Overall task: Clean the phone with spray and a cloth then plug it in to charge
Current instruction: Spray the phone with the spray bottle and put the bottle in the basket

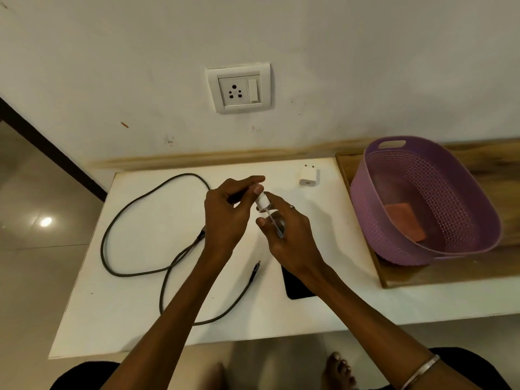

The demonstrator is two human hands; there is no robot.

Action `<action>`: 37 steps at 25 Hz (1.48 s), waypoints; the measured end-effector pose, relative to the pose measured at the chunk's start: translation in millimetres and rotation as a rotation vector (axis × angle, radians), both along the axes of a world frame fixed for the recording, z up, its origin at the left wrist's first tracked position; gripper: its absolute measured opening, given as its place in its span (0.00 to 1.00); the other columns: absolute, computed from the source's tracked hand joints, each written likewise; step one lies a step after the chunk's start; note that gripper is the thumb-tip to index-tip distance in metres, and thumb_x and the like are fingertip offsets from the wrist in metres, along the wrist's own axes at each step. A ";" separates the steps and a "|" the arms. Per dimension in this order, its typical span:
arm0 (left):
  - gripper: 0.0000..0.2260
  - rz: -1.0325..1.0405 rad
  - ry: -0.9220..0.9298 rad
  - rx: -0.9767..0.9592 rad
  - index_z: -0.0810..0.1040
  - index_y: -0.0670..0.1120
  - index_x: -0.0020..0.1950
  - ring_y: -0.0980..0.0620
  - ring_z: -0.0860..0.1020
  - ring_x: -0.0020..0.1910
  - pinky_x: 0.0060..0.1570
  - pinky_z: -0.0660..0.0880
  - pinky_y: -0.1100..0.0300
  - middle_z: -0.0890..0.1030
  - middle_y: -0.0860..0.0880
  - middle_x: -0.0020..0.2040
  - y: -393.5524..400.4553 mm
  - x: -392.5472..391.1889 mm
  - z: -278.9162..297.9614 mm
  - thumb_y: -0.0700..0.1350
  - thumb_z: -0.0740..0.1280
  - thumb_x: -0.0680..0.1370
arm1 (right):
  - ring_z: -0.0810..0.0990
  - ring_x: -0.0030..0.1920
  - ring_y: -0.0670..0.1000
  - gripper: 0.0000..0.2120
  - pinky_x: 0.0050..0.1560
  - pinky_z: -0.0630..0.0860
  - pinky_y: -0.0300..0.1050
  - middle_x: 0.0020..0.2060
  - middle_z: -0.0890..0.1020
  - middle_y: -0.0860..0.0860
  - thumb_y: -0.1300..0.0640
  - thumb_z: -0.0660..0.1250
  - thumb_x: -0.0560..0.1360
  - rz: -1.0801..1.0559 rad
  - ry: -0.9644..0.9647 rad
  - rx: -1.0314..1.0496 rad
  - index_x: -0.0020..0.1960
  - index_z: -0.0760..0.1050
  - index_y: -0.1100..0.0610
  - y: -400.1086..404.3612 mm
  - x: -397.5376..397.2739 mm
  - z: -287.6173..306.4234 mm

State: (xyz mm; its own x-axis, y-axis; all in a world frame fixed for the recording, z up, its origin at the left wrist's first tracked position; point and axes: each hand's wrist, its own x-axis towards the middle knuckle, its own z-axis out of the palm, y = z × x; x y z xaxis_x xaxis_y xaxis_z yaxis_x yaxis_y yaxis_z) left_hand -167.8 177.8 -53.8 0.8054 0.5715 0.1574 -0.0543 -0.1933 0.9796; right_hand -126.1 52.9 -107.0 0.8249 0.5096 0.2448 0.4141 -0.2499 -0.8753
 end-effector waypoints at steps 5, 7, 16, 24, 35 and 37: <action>0.07 -0.113 0.046 -0.127 0.83 0.44 0.50 0.55 0.82 0.49 0.49 0.77 0.67 0.86 0.50 0.47 6.9 1.2 -4.0 0.36 0.66 0.79 | 0.80 0.40 0.43 0.08 0.42 0.77 0.35 0.41 0.82 0.44 0.47 0.61 0.78 0.072 0.208 0.068 0.56 0.73 0.42 1.2 -4.6 9.4; 0.08 -0.255 0.040 -0.238 0.81 0.43 0.51 0.53 0.80 0.45 0.42 0.75 0.65 0.84 0.48 0.45 11.0 1.3 -4.4 0.36 0.62 0.80 | 0.82 0.40 0.45 0.07 0.43 0.81 0.44 0.44 0.83 0.45 0.51 0.62 0.79 0.167 0.424 0.169 0.55 0.74 0.42 2.1 -3.3 19.4; 0.09 -0.290 0.001 -0.297 0.83 0.44 0.55 0.50 0.81 0.55 0.56 0.76 0.58 0.85 0.47 0.54 13.4 5.2 6.0 0.44 0.67 0.78 | 0.82 0.44 0.42 0.08 0.46 0.78 0.32 0.42 0.82 0.37 0.41 0.64 0.74 0.000 0.221 0.181 0.53 0.73 0.35 2.9 -6.5 22.8; 0.08 -0.250 0.024 -0.336 0.83 0.42 0.54 0.50 0.80 0.47 0.46 0.77 0.58 0.84 0.46 0.46 8.4 8.8 0.0 0.40 0.66 0.79 | 0.83 0.43 0.49 0.07 0.48 0.82 0.51 0.44 0.84 0.49 0.51 0.65 0.77 0.053 0.297 0.207 0.52 0.75 0.40 -0.2 -7.7 23.0; 0.15 -0.344 0.056 -0.342 0.78 0.42 0.65 0.46 0.81 0.60 0.61 0.77 0.50 0.82 0.44 0.60 -11.2 7.5 -17.9 0.39 0.55 0.84 | 0.81 0.51 0.42 0.15 0.51 0.79 0.36 0.51 0.80 0.39 0.47 0.68 0.74 -0.081 0.171 0.176 0.59 0.72 0.47 -17.2 4.4 40.7; 0.14 -0.304 0.147 -0.160 0.80 0.42 0.61 0.48 0.83 0.55 0.58 0.78 0.50 0.84 0.45 0.55 -21.8 4.6 -27.8 0.39 0.56 0.84 | 0.81 0.53 0.46 0.17 0.52 0.81 0.44 0.53 0.81 0.45 0.48 0.70 0.73 -0.142 0.162 0.212 0.59 0.73 0.49 -27.9 12.7 52.6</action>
State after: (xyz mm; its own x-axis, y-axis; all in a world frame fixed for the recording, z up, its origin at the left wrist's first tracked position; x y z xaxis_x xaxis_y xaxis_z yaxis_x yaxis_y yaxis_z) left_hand -163.2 156.0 -81.7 0.9494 0.3108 -0.0448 0.0582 -0.0340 0.9977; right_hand -113.5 24.9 -54.4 0.9211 0.3382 0.1927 0.2388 -0.1002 -0.9659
